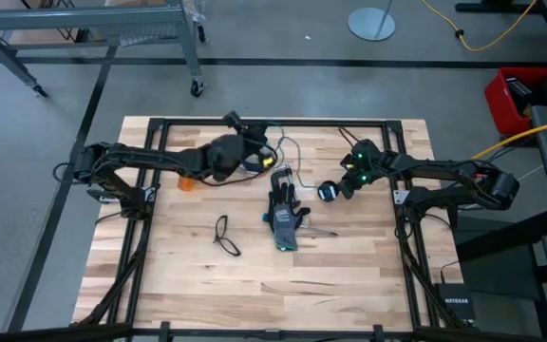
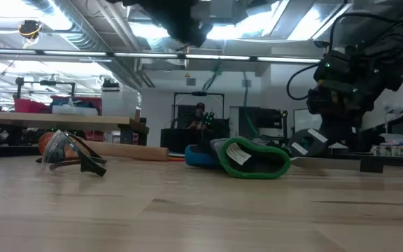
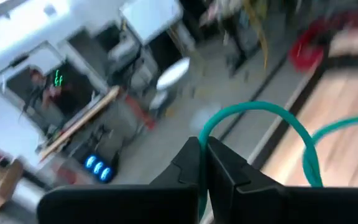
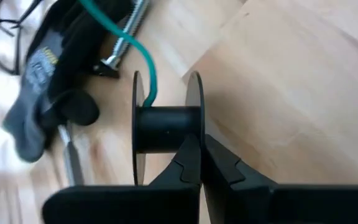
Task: Coil cords
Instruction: Uncoil the green wire from the black spool, then coil the green wire on the black spool
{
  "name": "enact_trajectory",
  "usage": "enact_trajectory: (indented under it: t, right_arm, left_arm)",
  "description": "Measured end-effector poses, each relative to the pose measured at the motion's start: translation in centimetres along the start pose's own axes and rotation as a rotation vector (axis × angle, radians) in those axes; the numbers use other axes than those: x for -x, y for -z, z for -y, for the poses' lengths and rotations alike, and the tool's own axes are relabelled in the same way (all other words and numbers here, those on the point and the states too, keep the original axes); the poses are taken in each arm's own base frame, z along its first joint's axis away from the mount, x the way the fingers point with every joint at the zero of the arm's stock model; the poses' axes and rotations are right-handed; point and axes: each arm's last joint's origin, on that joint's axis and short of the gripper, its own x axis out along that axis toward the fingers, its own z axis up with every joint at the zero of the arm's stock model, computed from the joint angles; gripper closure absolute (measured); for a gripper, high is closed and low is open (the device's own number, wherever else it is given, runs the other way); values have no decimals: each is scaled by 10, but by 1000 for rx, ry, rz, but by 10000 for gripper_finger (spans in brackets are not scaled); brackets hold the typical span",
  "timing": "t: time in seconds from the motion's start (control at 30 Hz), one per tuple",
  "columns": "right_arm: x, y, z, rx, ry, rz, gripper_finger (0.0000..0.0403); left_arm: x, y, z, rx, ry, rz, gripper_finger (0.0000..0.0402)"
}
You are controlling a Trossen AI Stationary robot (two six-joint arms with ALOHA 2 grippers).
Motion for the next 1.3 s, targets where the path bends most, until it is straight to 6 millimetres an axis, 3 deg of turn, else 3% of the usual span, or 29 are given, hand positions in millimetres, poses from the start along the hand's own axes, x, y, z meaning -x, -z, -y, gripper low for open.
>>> enact_trajectory:
  t: [0.23, 0.43, 0.67, 1.03, 1.3]
  right_arm:
    - [0, 0, 1, -6, 22, 2, 401]
    - [0, 0, 1, -7, 23, 0, 401]
    - [0, 1, 1, 2, 19, -3, 401]
    - [0, 1, 1, 3, 29, -1, 401]
    - [0, 1, 2, 29, 41, 1, 401]
  left_arm:
    - [-7, -21, -20, 158, 0, 252, 400]
    - [-16, -21, -32, 223, 25, 322, 401]
    - [-17, -18, -29, 158, 26, 282, 382]
    - [-11, -14, -38, -126, -366, -33, 310]
    - [2, -14, -30, -107, -460, -161, 269]
